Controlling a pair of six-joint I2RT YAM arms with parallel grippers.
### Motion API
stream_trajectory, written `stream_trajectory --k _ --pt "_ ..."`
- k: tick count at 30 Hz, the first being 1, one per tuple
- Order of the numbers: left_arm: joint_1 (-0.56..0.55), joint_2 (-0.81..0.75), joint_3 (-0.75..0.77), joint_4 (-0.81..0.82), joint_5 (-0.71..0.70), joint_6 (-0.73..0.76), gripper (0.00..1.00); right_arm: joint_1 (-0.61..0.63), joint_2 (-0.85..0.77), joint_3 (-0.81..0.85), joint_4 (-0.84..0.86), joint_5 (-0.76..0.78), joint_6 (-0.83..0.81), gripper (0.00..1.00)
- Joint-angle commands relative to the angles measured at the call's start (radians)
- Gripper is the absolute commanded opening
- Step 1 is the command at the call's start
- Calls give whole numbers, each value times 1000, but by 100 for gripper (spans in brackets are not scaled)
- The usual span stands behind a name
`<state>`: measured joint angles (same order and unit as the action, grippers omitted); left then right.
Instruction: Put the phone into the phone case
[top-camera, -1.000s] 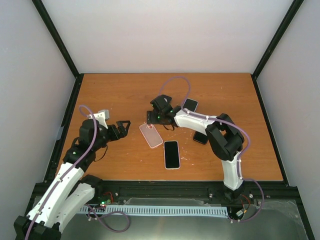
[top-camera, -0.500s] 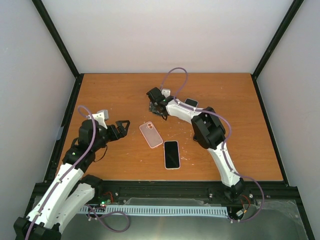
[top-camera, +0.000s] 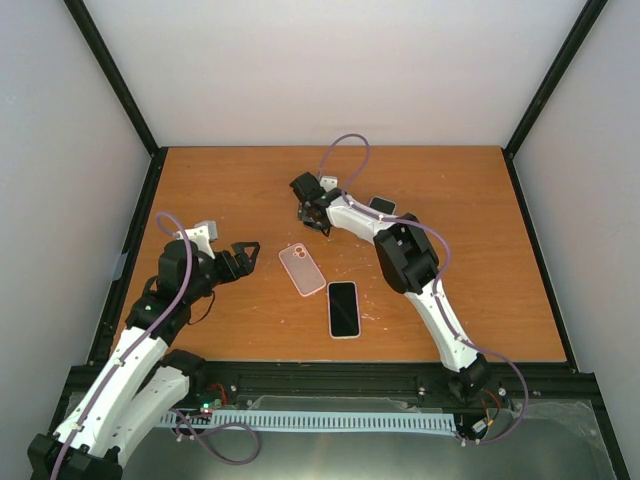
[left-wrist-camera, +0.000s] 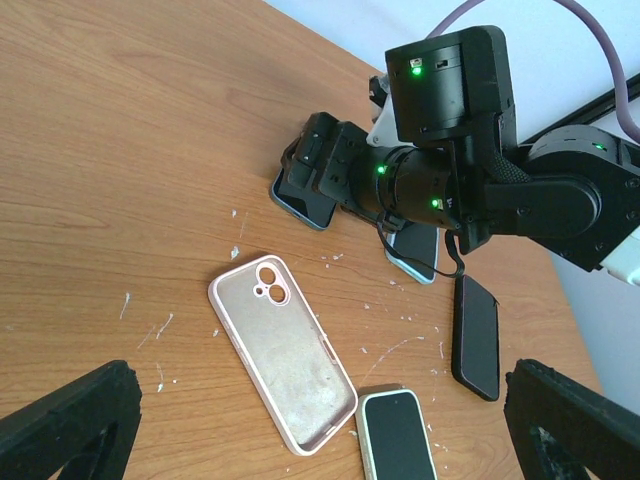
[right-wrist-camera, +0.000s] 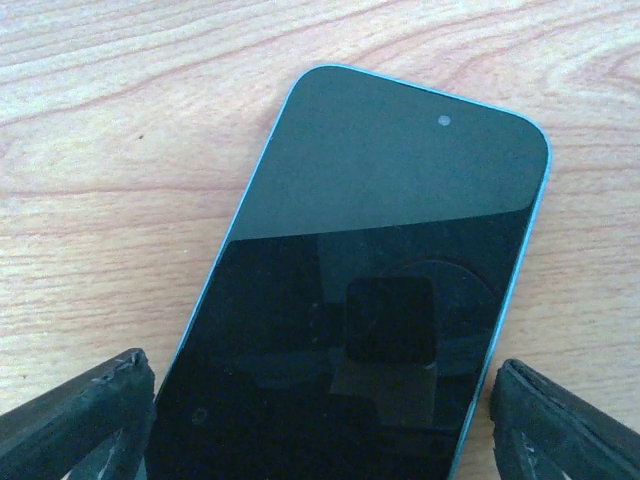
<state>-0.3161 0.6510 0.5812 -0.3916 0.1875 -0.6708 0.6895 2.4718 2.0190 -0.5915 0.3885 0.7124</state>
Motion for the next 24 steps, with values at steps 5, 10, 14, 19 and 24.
stream_trajectory --k 5,10,14,19,24 --pt "0 -1 2 -1 0 -14 99 1 -22 -111 -19 -27 -59 81" --pt "0 -2 6 -1 -2 -16 100 0 -152 -331 105 -126 -136 76" --pt "0 0 4 -1 -2 -19 99 -1 -276 -506 160 -179 -169 75" --pt "0 7 -2 7 -3 -23 99 -2 -392 -691 243 -239 -214 74" --pt "0 28 -32 36 -10 -48 99 -13 -377 -630 189 -189 -163 85"
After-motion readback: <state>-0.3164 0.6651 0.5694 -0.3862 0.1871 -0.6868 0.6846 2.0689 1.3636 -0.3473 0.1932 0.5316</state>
